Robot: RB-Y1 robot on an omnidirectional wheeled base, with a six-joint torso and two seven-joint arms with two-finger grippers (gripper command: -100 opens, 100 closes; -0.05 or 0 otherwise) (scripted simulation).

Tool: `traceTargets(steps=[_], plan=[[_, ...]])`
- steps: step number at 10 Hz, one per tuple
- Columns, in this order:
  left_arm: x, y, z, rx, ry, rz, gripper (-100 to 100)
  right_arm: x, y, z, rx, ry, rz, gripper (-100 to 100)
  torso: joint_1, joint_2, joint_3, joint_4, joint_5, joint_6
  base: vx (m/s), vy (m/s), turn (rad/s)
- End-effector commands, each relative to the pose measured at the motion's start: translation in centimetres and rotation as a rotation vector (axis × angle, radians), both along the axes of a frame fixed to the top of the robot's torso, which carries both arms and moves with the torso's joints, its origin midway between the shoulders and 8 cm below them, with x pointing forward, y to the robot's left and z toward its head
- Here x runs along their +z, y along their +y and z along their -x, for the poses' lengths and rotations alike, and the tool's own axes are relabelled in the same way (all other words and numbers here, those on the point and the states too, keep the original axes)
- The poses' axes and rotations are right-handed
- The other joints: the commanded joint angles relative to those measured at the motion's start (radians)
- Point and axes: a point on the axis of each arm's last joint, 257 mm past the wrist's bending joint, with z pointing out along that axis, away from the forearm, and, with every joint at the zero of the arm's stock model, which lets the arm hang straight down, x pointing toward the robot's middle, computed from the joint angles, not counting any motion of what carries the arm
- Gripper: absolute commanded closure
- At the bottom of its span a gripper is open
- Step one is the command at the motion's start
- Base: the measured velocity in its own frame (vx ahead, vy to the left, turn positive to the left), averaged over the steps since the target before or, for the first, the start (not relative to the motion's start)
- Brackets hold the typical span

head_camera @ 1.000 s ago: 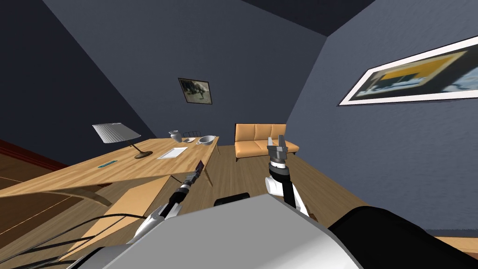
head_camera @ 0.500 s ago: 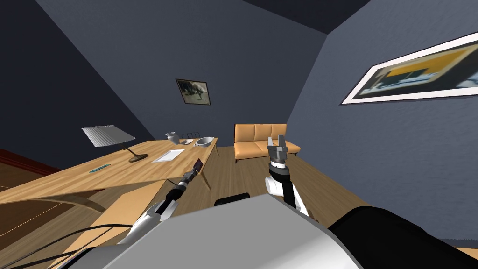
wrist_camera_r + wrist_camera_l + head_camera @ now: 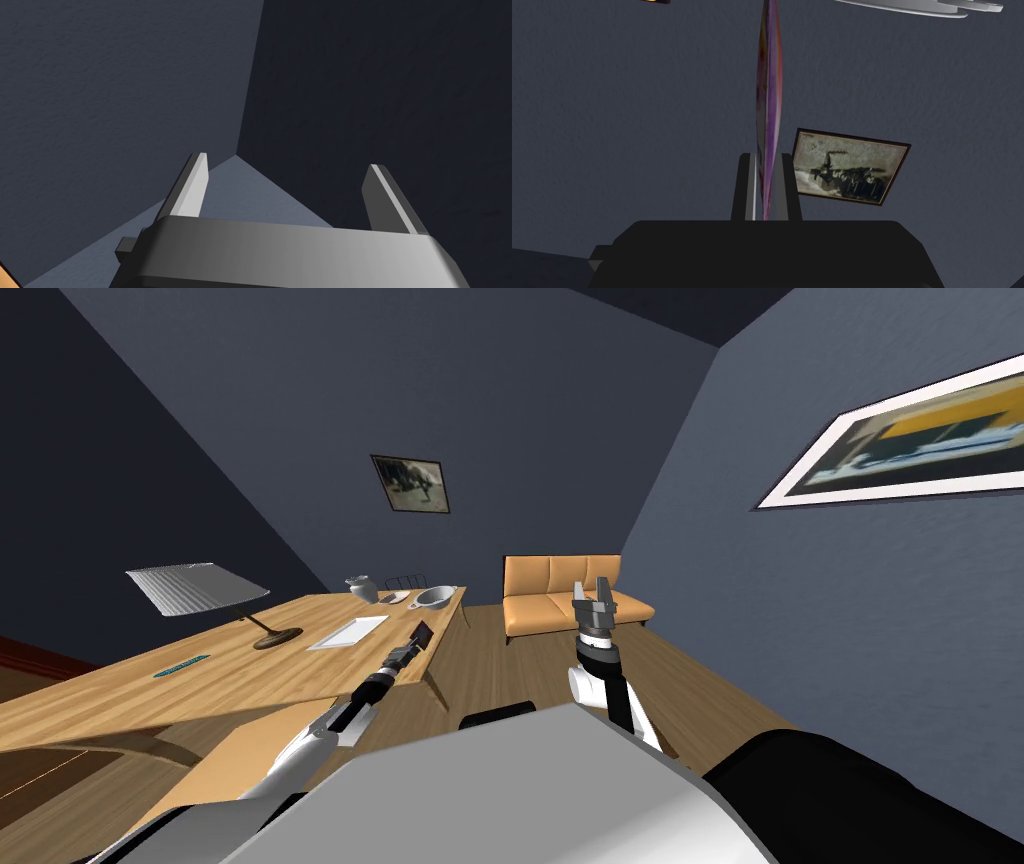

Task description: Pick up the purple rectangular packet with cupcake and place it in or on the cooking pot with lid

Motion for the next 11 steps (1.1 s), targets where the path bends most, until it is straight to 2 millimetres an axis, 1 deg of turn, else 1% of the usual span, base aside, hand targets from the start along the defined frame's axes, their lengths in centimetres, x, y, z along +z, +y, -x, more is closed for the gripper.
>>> traceTargets(steps=[1, 3, 4, 5, 6, 9, 10, 11], plan=[[1.1, 0.8, -0.9, -0.001, -0.003, -0.009, 100, 0.0, 0.0, 0.0, 0.0, 0.0, 0.0, 0, 0.0, 0.0, 0.0, 0.0, 0.0, 0.0, 0.168, 0.01, 0.032], [3.3, 2.0, -2.5, -0.003, -0.018, -0.031, 100, 0.0, 0.0, 0.0, 0.0, 0.0, 0.0, 0, -0.001, -0.006, -0.002, 0.0, -0.001, 0.001, 0.27, 0.012, 0.047], [3.3, 2.0, -2.5, -0.003, -0.018, -0.031, 100, 0.0, 0.0, 0.0, 0.0, 0.0, 0.0, 0, -0.001, -0.008, -0.004, 0.0, -0.002, 0.001, 0.226, 0.021, 0.006], [4.4, 2.7, -3.4, -0.004, -0.026, -0.043, 100, 0.0, 0.0, 0.0, 0.0, 0.0, 0.0, 0, -0.001, -0.006, -0.003, -0.001, -0.001, 0.001, 0.233, -0.004, 0.024], [5.6, 3.2, -4.2, -0.004, -0.034, -0.055, 100, 0.0, 0.0, 0.0, 0.0, 0.0, 0.0, 0, -0.003, -0.006, -0.003, 0.0, -0.002, 0.001, 0.309, 0.023, 0.056], [9.2, 4.8, -6.4, -0.002, -0.061, -0.092, 100, 0.0, 0.0, 0.0, 0.0, 0.0, 0.0, 0, 0.002, -0.012, -0.006, -0.001, -0.002, 0.001, 0.321, 0.073, 0.046], [9.2, 4.8, -6.4, -0.002, -0.061, -0.092, 100, 0.0, 0.0, 0.0, 0.0, 0.0, 0.0, 0, 0.003, -0.01, -0.005, -0.001, -0.002, 0.0, 0.238, 0.056, 0.009], [10.3, 5.2, -7.0, -0.001, -0.069, -0.103, 100, 0.0, 0.0, 0.0, 0.0, 0.0, 0.0, 0, 0.001, -0.007, -0.004, -0.001, -0.001, 0.0, 0.223, 0.056, 0.026]])
